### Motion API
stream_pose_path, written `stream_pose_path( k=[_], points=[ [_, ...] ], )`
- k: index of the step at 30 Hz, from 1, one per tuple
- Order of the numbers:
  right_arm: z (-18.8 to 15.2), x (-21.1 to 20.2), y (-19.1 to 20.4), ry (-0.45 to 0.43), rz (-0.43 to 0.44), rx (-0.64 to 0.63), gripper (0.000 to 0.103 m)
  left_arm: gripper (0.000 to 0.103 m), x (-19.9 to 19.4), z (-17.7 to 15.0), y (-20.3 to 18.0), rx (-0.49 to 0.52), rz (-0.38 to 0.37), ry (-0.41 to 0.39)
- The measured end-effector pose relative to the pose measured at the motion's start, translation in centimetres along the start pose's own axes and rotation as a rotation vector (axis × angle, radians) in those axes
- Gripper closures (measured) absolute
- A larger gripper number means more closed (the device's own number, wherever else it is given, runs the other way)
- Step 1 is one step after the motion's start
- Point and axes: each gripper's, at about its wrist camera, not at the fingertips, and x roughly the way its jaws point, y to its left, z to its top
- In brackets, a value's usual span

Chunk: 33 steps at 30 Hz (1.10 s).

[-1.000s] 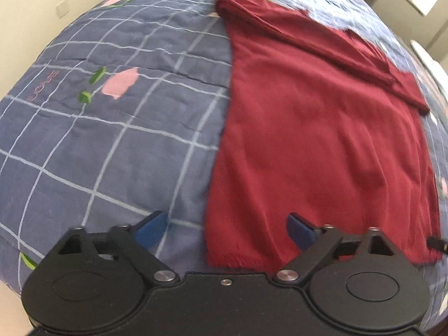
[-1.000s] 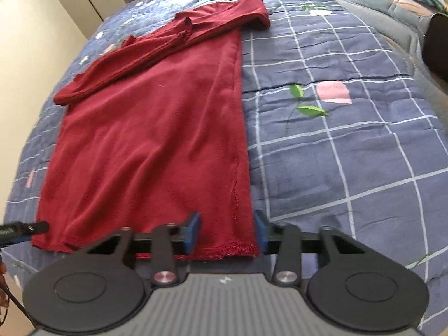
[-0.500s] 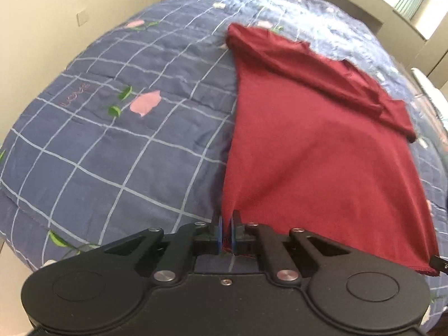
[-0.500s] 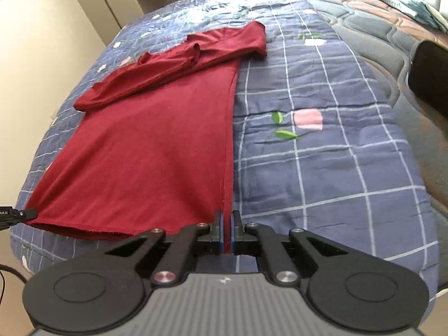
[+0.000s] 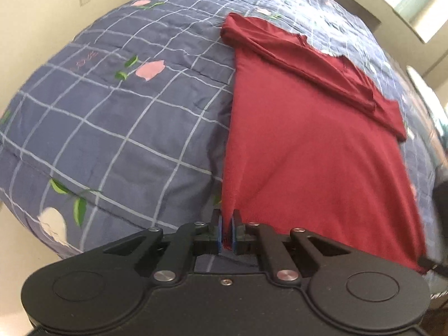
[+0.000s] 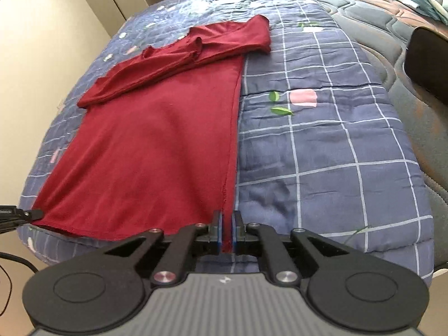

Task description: Fold small clothes

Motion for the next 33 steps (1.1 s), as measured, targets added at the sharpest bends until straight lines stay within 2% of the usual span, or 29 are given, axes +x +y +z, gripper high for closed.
stream_pose_path(
  k=[1,3,4,5,6,8,11,12,14,18,21,24,27,30,33],
  points=[
    [0.0,0.2,0.0,0.003,-0.013,-0.004,0.085,0.092,0.0,0.1,-0.1,-0.001,0.000,-0.005],
    [-0.1,0.1,0.1,-0.002,-0.028,-0.017,0.074,0.075,0.1,0.1,-0.5,0.020,0.012,-0.006],
    [-0.2,0.1,0.2,-0.003,-0.031,-0.023,0.058,0.069,0.2,0.2,-0.7,0.035,0.021,-0.004],
    [-0.2,-0.1,0.3,-0.005,-0.040,-0.029,0.045,0.056,0.1,0.1,-0.8,0.047,0.027,-0.008],
    [-0.2,-0.2,0.5,-0.012,-0.049,-0.043,0.042,0.041,-0.1,0.1,-0.9,0.057,0.030,-0.019],
    [-0.3,-0.5,1.0,-0.029,-0.056,-0.094,0.031,0.024,-0.6,-0.2,-0.9,0.065,0.038,-0.050],
    [-0.7,-0.3,2.8,-0.040,-0.079,-0.255,0.012,0.008,-1.4,-0.7,-1.1,0.100,0.097,-0.118],
    [-0.9,-0.2,3.6,-0.042,-0.083,-0.321,0.010,0.004,-1.6,-0.9,-1.2,0.117,0.111,-0.139],
    [-1.6,0.3,5.2,-0.037,-0.091,-0.471,0.010,0.003,-2.0,-1.3,-1.7,0.175,0.136,-0.186],
    [-3.1,1.6,7.1,-0.002,-0.111,-0.639,0.010,0.001,-2.3,-2.6,-3.6,0.339,0.197,-0.279],
    [-3.8,3.1,8.1,0.040,-0.159,-0.693,0.010,0.001,-2.1,-3.5,-4.9,0.432,0.198,-0.285],
    [-4.3,4.1,8.9,0.026,-0.196,-0.741,0.010,0.001,-1.9,-4.2,-5.7,0.484,0.172,-0.265],
    [-4.5,4.9,9.4,0.006,-0.235,-0.778,0.017,0.001,-1.6,-4.7,-6.2,0.500,0.169,-0.252],
    [-4.3,5.2,9.6,0.003,-0.221,-0.783,0.027,0.001,-1.2,-5.0,-6.3,0.508,0.163,-0.239],
    [-4.1,5.1,10.1,-0.005,-0.197,-0.790,0.047,0.001,-0.8,-5.3,-6.3,0.517,0.168,-0.213]
  ],
)
